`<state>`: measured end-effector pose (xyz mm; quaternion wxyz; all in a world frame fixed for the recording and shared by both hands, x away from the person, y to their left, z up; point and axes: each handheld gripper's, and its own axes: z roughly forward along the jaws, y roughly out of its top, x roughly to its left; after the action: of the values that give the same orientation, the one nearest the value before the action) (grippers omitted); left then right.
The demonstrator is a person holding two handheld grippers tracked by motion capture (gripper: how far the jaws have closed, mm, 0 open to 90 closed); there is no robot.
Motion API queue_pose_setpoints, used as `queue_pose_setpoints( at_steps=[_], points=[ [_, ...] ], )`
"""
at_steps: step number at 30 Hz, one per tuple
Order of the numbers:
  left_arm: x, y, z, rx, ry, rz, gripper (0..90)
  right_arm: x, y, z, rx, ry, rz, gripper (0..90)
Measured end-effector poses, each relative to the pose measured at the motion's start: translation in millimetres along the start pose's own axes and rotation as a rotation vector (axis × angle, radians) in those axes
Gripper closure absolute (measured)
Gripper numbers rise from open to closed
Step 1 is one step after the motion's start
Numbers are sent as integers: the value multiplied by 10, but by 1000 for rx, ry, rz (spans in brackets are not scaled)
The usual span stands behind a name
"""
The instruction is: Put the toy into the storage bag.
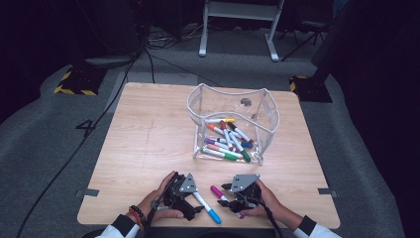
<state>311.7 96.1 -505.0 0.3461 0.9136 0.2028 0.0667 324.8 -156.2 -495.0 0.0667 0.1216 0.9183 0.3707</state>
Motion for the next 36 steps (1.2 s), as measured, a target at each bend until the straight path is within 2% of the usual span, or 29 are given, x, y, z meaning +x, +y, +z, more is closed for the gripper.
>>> queue_pose_setpoints(
  at_steps=[3,5,8,12,18,20,23,30,36],
  points=[
    [0,0,0,0,0,0,6,-116,-35,-16,-8,-19,35,481],
    [0,0,0,0,0,0,6,-181,-59,-27,-18,-27,59,536],
    [0,0,0,0,0,0,6,-232,-86,-44,-30,-26,61,597],
    [-1,-1,0,-1,1,0,7,-308,-120,-73,-37,-35,72,732],
    [-1,0,0,-1,1,0,6,-400,-176,-152,-19,-48,87,744],
    [-1,0,0,-1,1,0,6,-425,-207,-186,-23,-24,104,744],
    [-1,-1,0,-1,1,0,7,-453,-218,-275,-38,-32,102,746],
    [0,-1,0,-1,1,1,7,-463,-179,-509,-96,-52,87,747],
    [0,-1,0,-1,1,1,7,-447,-103,-793,-185,-74,80,747]
  ],
)
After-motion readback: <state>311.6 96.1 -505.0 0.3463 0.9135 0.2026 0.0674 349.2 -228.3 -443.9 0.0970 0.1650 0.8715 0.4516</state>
